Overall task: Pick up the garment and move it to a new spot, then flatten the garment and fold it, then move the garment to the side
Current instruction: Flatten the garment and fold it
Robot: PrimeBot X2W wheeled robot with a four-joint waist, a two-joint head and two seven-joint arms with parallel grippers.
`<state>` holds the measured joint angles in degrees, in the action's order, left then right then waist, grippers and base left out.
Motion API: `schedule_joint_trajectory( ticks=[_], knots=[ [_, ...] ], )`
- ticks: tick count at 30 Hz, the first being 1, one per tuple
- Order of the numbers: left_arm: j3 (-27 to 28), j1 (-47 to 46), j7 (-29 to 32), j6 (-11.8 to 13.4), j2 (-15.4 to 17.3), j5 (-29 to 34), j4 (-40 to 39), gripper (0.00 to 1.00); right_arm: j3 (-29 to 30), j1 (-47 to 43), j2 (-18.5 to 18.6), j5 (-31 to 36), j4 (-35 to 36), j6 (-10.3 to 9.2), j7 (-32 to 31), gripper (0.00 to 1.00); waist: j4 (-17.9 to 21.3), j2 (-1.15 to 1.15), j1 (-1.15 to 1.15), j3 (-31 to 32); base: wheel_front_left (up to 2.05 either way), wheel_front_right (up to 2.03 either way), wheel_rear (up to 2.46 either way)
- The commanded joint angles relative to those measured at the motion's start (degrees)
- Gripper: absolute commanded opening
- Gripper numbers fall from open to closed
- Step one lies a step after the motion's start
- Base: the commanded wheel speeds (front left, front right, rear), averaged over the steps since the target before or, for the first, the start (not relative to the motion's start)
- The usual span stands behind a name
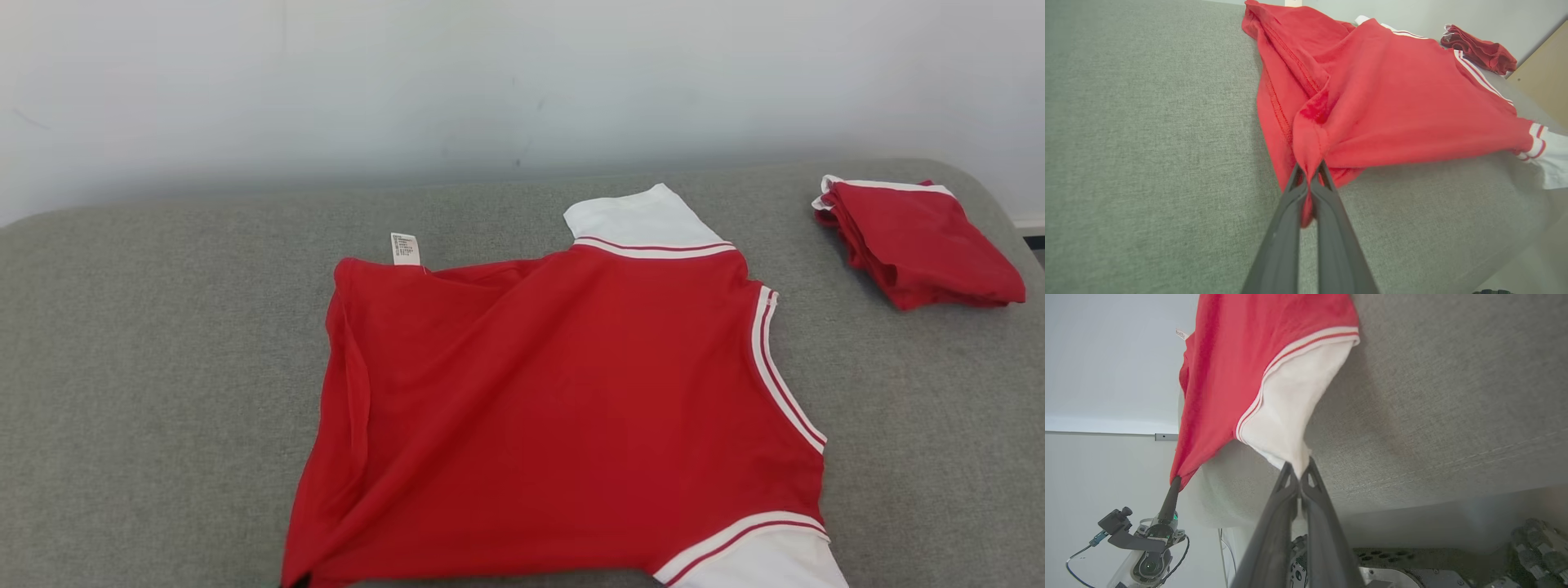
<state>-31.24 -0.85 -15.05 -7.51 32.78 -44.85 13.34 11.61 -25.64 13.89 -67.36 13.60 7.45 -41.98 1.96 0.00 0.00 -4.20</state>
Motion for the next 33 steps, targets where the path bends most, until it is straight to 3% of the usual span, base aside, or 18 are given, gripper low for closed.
schedule_joint_trajectory(
  ticks=[1,8,18,26,33],
  knots=[
    [-0.3,1.0,-0.2,0.1,-0.7,0.3,0.2,0.0,-0.3,-0.4,-0.4,0.0,-0.2,0.07,-0.5,0.0,-0.1,0.0,0.0,0.1,0.0,0.0,0.0],
    [-2.0,0.8,-0.2,0.1,-2.3,-0.1,0.9,0.0,-0.4,2.8,-2.2,-0.4,-0.2,0.07,0.7,0.0,0.1,0.0,0.0,0.4,0.0,0.0,0.0],
    [-0.1,-3.8,-0.2,0.1,-1.2,1.0,-2.3,0.0,1.7,16.0,-0.1,0.8,-3.5,0.07,2.6,0.0,0.2,0.0,0.0,-0.6,0.0,0.0,0.0],
    [-6.4,-14.0,-0.2,0.1,-1.4,1.1,1.3,0.0,-2.8,32.1,1.3,9.7,-15.0,0.07,5.0,0.0,-1.1,0.0,0.0,-2.9,0.0,0.0,0.0],
    [-10.5,-22.9,-0.2,0.1,-2.8,-1.6,8.9,0.0,-6.9,45.0,2.2,15.6,-29.7,0.07,10.3,0.0,-2.1,0.0,0.0,-5.4,0.0,0.0,0.0]
  ],
)
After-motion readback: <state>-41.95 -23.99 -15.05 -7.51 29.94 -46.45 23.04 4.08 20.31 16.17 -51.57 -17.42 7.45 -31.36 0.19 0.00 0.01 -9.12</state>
